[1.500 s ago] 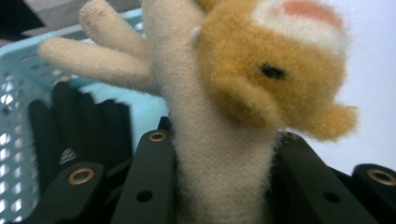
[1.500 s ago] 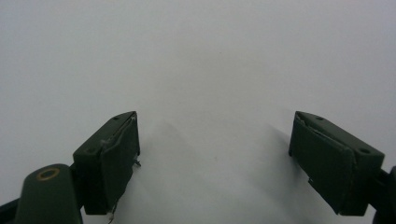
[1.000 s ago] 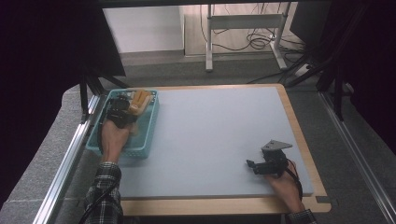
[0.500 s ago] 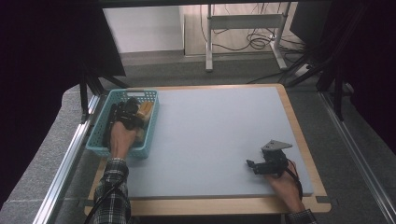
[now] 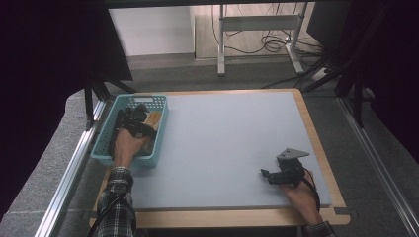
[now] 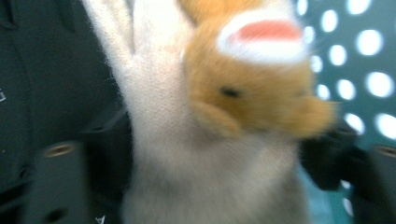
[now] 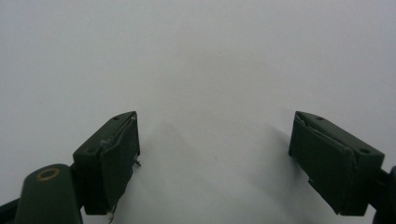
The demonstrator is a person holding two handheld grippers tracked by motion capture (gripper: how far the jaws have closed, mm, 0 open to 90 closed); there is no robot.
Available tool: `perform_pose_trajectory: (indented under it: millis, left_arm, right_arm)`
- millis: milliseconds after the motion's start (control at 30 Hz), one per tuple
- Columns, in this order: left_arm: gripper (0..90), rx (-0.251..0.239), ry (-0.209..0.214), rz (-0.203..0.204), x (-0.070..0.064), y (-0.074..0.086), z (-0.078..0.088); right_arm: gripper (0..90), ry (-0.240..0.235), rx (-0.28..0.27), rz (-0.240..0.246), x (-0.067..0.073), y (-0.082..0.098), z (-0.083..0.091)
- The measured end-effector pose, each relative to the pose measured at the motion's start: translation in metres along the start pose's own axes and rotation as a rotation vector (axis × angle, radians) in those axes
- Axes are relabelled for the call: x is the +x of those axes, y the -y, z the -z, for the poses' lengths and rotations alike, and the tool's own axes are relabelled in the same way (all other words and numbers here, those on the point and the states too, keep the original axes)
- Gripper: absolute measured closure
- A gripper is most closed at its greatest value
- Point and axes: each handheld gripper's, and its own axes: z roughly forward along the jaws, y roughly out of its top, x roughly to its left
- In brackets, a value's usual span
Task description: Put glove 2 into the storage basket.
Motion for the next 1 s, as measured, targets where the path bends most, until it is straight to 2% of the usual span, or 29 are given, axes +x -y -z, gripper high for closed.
perform_pose_trajectory:
  millis: [67, 133, 233, 300, 367, 433, 500, 600, 700, 767, 933, 1000]
  left_arm:
    - [13.3, -0.030, 0.025, -0.006, -0.001, 0.001, 0.010]
    - [12.5, -0.071, 0.052, -0.025, -0.001, 0.002, 0.023]
    - [13.7, -0.148, 0.085, -0.029, 0.001, 0.003, 0.042]
    - [20.8, -0.178, 0.086, -0.029, 0.003, 0.004, 0.051]
    - [38.5, -0.194, 0.056, -0.023, 0.008, 0.006, 0.055]
    - [54.5, -0.179, 0.015, -0.004, 0.012, 0.008, 0.053]
    - [72.6, -0.144, -0.028, 0.007, 0.016, 0.010, 0.046]
    - [85.6, -0.089, -0.069, 0.023, 0.021, 0.011, 0.029]
    - [89.3, -0.045, -0.085, 0.039, 0.024, 0.010, 0.012]
    - [90.0, -0.026, -0.076, 0.045, 0.024, 0.009, 0.003]
    - [90.0, -0.029, -0.003, 0.039, 0.013, 0.002, -0.007]
    - [90.0, -0.022, -0.026, 0.022, 0.006, -0.001, -0.009]
  right_arm:
    - [15.7, 0.001, 0.000, 0.001, 0.000, 0.000, 0.000]
    - [15.7, 0.001, 0.000, 0.001, 0.000, 0.000, 0.000]
    - [15.7, 0.001, 0.000, 0.000, 0.000, 0.000, 0.000]
    - [15.7, 0.001, 0.000, 0.001, 0.000, 0.000, 0.000]
    - [15.7, 0.001, 0.001, 0.001, 0.000, 0.000, 0.000]
    - [15.7, 0.001, 0.001, 0.001, 0.000, 0.000, 0.000]
    - [15.7, 0.001, 0.001, 0.001, 0.000, 0.000, 0.000]
    - [15.7, 0.001, 0.000, 0.001, 0.000, 0.000, 0.000]
    - [15.7, 0.001, 0.000, 0.001, 0.000, 0.000, 0.000]
    - [15.7, 0.001, 0.000, 0.000, 0.000, 0.000, 0.000]
    - [15.7, 0.000, 0.001, 0.003, 0.000, 0.000, 0.000]
    - [15.7, 0.000, 0.001, 0.003, 0.000, 0.000, 0.000]
